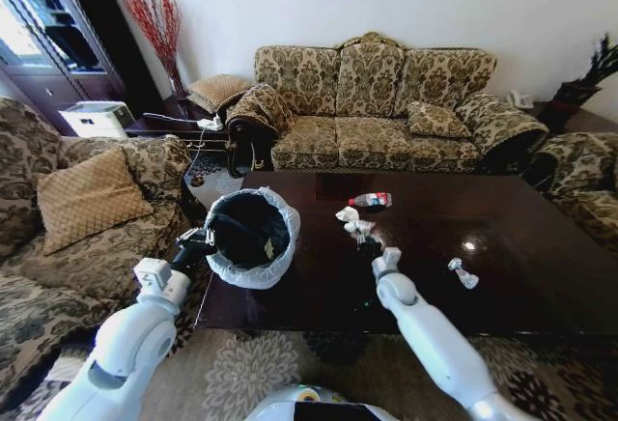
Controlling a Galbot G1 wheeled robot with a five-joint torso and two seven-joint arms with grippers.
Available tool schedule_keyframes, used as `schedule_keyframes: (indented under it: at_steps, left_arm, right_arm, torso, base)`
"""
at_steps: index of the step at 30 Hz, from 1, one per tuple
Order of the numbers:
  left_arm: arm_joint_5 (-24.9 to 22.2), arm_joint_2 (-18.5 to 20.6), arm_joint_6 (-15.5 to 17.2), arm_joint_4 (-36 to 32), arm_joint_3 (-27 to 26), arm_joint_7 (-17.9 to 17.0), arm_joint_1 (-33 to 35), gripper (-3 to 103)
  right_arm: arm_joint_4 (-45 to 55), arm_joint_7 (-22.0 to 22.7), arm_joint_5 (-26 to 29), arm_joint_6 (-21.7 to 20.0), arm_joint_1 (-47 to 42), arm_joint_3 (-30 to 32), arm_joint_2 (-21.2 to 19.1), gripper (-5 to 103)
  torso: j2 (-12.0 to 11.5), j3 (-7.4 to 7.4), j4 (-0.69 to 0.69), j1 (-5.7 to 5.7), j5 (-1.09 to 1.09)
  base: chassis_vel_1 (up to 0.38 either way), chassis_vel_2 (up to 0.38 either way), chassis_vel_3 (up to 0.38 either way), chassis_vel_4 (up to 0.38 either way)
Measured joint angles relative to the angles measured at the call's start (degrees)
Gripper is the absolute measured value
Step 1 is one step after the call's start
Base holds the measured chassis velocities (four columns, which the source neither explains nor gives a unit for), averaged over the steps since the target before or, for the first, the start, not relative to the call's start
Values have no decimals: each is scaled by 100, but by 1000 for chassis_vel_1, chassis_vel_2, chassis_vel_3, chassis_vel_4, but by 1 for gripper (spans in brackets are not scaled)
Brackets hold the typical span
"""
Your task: Move to the front of the table and place the trash on the table into the trash bin.
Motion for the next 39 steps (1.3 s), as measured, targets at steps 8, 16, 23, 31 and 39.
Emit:
schedule_keyframes:
  at_steps: [8, 16, 23, 31, 39]
  left_arm:
    - [33, 57, -2, 4, 185, 108, -94, 1]
    - [32, 246, 309, -30, 229, 117, -170, 1]
    - [10, 333, 494, -62, 218, 51, -213, 1]
    - [4, 322, 499, -64, 171, 41, -224, 1]
    - [3, 282, 493, -69, 158, 42, -218, 1]
  right_arm:
    - [1841, 326, 1640, -941, 1776, -670, -1172, 13]
    - [2685, 906, 3424, -1236, 4480, -3294, -1014, 13]
    - [2856, 1131, 3492, -1303, 5122, -4777, -609, 13]
    - [2918, 1247, 3192, -1632, 5103, -5087, -626, 44]
    - [2918, 1233, 3141, -1619, 5071, -5059, -679, 71]
  torso:
    - [0, 0, 2, 0, -3]
    - [0, 1, 3, 0, -4]
    - [0, 0, 2, 0, -4]
    - [0, 0, 1, 0, -2]
    - [0, 0, 1, 0, -1]
  base:
    - [0, 0, 0, 0]
    - [0, 0, 0, 0]
    - [0, 0, 0, 0]
    - [0, 0, 0, 0]
    - [0, 0, 0, 0]
